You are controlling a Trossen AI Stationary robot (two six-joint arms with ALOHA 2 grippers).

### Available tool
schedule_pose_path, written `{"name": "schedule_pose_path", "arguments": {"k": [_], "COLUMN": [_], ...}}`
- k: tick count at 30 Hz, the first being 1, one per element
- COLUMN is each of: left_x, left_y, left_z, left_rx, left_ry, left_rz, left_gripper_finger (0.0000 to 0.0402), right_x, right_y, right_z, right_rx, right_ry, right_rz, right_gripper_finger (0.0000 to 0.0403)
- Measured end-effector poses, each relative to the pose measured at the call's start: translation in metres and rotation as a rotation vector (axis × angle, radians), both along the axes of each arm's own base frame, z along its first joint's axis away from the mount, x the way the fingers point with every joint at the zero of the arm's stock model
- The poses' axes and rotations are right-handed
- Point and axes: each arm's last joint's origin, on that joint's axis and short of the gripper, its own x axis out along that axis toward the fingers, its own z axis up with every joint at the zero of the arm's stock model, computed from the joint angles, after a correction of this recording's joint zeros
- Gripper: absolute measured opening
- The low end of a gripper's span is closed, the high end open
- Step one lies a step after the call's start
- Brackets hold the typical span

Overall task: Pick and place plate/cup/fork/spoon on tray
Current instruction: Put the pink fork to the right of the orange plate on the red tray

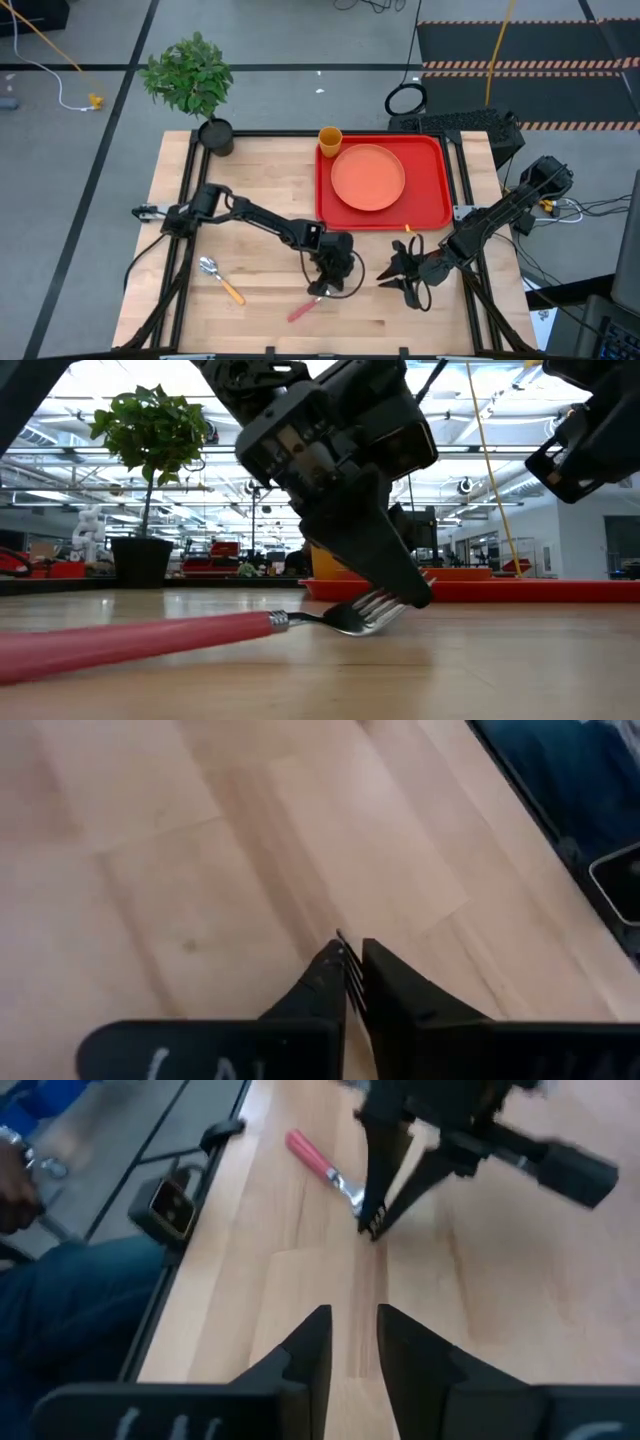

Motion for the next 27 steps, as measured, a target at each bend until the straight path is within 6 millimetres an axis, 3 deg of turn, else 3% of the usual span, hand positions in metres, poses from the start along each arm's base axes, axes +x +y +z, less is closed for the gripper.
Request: {"name": "schedule_pose_path", "arguments": {"k": [6, 14, 20, 27], "left_x": [-0.004, -0.016, -0.029, -0.034], "left_y": [0.012, 0.03, 0.039, 0.036], "left_z": [0.02, 0.1, 0.155, 0.193], "left_rx": [0.047, 0.336, 0.438, 0.423], "left_ry": [0.003, -0.23, -0.41, -0.62], "left_rz": [0.051, 0.306, 0.496, 0.566], "left_gripper_finger": [0.0012, 0.0003, 0.0003, 0.0003], "right_x": [0.003, 0.011, 0.018, 0.026], "right_y": [0.001, -0.001, -0.007, -0.023], "right_z": [0.005, 0.024, 0.034, 0.037], "right_rx": [-0.026, -0.172, -0.311, -0.41], "right_ry": [-0.07, -0.155, -0.222, -0.249], "right_rz": [0.005, -0.118, -0.257, -0.407], "right_gripper_finger": [0.005, 0.0043, 0.0043, 0.0043]}}
